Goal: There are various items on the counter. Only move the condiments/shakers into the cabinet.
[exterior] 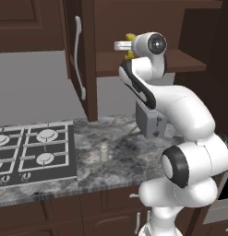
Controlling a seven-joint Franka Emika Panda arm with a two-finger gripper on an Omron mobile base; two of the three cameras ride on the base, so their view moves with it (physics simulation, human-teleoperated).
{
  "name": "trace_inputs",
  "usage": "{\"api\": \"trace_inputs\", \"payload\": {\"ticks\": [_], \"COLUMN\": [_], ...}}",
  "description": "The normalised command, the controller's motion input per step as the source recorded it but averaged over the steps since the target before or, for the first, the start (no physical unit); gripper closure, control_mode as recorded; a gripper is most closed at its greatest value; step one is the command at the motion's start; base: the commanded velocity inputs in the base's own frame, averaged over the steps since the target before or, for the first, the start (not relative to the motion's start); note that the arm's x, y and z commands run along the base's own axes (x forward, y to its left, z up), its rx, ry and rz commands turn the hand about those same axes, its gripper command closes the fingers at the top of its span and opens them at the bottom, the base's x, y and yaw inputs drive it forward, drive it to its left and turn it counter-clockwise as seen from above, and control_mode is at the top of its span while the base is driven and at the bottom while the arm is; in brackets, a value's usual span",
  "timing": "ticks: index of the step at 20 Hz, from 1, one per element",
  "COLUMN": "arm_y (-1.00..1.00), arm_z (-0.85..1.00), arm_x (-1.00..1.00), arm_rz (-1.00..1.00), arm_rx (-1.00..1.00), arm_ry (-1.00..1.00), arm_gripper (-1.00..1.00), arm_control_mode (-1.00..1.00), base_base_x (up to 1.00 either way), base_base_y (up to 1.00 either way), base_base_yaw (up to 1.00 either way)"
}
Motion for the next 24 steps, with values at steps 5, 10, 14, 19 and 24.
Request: {"api": "trace_inputs", "payload": {"ticks": [5,10,14,19,24], "arm_y": [0.00,0.00,0.03,0.06,0.05], "arm_z": [-0.05,-0.17,-0.28,-0.40,-0.52], "arm_x": [-0.98,-1.00,-1.00,-0.95,-0.86], "arm_rz": [0.00,0.00,0.00,0.00,0.00], "arm_rx": [0.00,0.00,0.00,0.00,0.00], "arm_ry": [0.00,0.00,0.00,0.03,0.05], "arm_gripper": [-1.00,-1.00,-1.00,-1.00,-1.00], "arm_control_mode": [-1.00,-1.00,-1.00,-1.00,-1.00], "base_base_x": [0.00,0.00,0.00,0.00,0.00], "base_base_y": [0.00,0.00,0.00,0.00,0.00], "base_base_yaw": [0.00,0.00,0.00,0.00,0.00]}}
